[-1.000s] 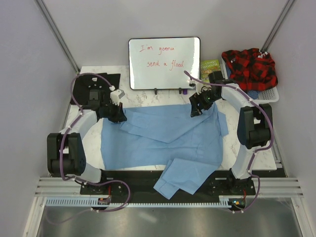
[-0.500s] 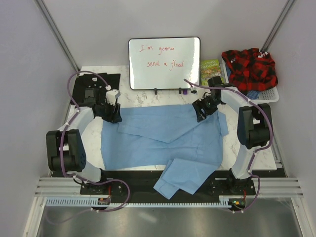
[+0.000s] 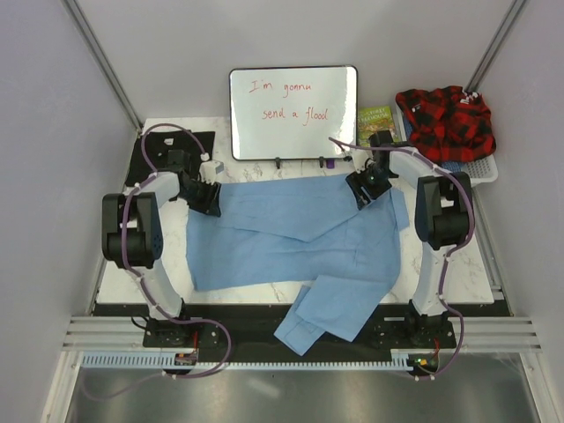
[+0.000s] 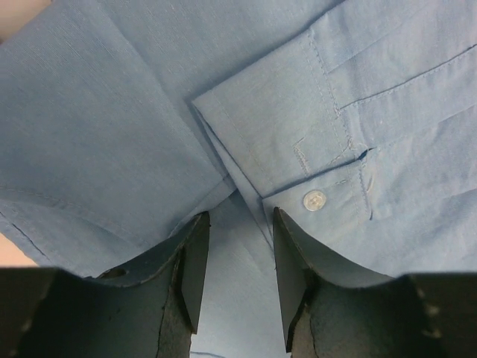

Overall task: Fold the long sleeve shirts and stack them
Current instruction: Fold the shirt

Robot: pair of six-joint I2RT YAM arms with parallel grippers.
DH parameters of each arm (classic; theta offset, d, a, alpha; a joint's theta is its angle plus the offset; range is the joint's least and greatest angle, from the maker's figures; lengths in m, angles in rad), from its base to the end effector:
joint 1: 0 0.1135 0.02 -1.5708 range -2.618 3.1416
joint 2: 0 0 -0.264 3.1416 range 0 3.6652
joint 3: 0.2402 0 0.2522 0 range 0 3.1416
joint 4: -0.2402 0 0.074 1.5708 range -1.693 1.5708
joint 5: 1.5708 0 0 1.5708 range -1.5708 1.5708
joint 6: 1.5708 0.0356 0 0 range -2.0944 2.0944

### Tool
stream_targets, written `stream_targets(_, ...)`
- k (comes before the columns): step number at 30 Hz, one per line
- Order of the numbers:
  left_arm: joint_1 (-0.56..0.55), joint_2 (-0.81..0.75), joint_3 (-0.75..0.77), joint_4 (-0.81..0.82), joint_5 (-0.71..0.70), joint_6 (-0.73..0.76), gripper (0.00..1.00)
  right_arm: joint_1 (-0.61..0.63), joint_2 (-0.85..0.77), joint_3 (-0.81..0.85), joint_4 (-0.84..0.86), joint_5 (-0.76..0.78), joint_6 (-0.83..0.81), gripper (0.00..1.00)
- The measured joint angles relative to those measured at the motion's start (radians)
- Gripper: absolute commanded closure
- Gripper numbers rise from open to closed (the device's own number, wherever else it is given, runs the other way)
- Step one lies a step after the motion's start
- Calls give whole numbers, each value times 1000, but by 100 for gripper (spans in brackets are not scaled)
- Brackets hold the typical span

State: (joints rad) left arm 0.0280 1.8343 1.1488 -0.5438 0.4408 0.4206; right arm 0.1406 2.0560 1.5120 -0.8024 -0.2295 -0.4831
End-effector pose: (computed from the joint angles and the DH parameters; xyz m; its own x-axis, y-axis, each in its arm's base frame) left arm 0.3522 -0.0053 0.1597 -0.8118 0.3467 -0.4699 0.4919 0.8397 -0.2302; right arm 0.4028 0.0652 0.1656 -0.7682 -0.5656 -0.3001 -0.6136 0.7841 0.0930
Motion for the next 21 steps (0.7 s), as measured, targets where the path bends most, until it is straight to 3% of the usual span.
stream_targets(7, -4, 94, 141, -23, 3, -8, 51, -16, 67, 111, 0, 10, -7, 25)
stream_targets(12, -3, 37, 149, -82, 87, 1, 41, -21, 22, 106, -53, -48, -63, 20)
stream_targets(17, -53, -306, -26, -142, 216, 121, 35, -24, -277, -61, -118, -144, -143, 19)
stream_targets(19, -148, -508, -128, -150, 258, 187, 35, -24, -422, -127, -145, -184, -162, 18)
stream_targets(21, -324, -712, -233, -125, 296, 232, 34, -23, -533, -185, -157, -219, -180, 18)
